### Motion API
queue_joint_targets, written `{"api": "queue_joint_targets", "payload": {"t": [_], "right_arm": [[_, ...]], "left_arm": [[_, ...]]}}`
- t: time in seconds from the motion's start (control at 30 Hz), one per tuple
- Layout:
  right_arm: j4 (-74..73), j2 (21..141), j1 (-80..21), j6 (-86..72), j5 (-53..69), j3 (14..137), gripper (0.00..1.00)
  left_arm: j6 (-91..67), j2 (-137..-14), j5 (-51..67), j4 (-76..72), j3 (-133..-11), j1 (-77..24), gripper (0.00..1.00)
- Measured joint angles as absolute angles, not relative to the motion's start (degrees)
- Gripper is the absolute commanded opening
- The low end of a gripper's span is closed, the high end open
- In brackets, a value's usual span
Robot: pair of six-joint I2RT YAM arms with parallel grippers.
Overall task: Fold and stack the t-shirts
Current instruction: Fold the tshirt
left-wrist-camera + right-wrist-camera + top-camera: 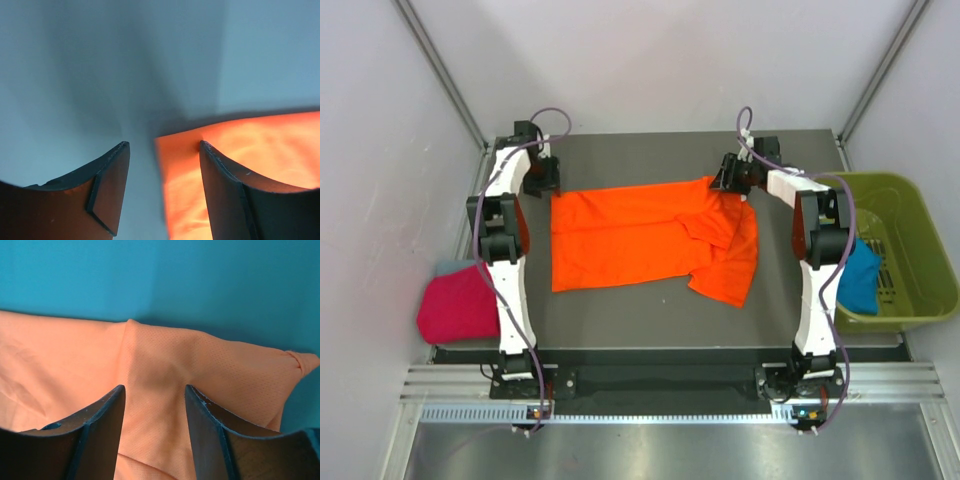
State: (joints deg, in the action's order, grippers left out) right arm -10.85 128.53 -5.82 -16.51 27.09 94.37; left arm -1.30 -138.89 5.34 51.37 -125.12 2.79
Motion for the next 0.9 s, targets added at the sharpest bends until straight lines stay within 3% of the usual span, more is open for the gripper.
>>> {"api": "queue_joint_targets", "payload": {"t": [0.17, 0.27, 0.37, 0.4, 0.5, 0.9], "right_arm": [[-10.7, 128.5, -5.8, -16.1, 27.1, 94.1, 0.52], [-10.7, 128.5, -5.8, -15.9, 27.1, 94.1, 0.52], [-10.7, 128.5, -5.8, -15.5, 27.1, 94.1, 0.52], [-10.7, 128.4, -5.8, -15.4, 27.0, 94.1, 0.52], [-10.6, 128.0, -5.8, -15.0, 26.6, 93.4, 0.52], [-11.8, 128.0, -5.2, -14.5, 22.5, 94.5, 0.47]], "left_arm": [[-1.3, -138.8, 4.7, 51.5, -124.6, 4.2, 0.6], [-1.3, -138.8, 5.7, 51.5, -124.6, 3.8, 0.5], [-1.3, -139.2, 7.5, 51.5, -124.6, 3.5, 0.33], [-1.3, -139.3, 8.1, 51.5, -124.6, 3.3, 0.2], [-1.4, -139.9, 9.5, 51.5, -124.6, 3.2, 0.02], [-2.7, -144.0, 8.5, 51.4, -131.4, 3.2, 0.0]]}}
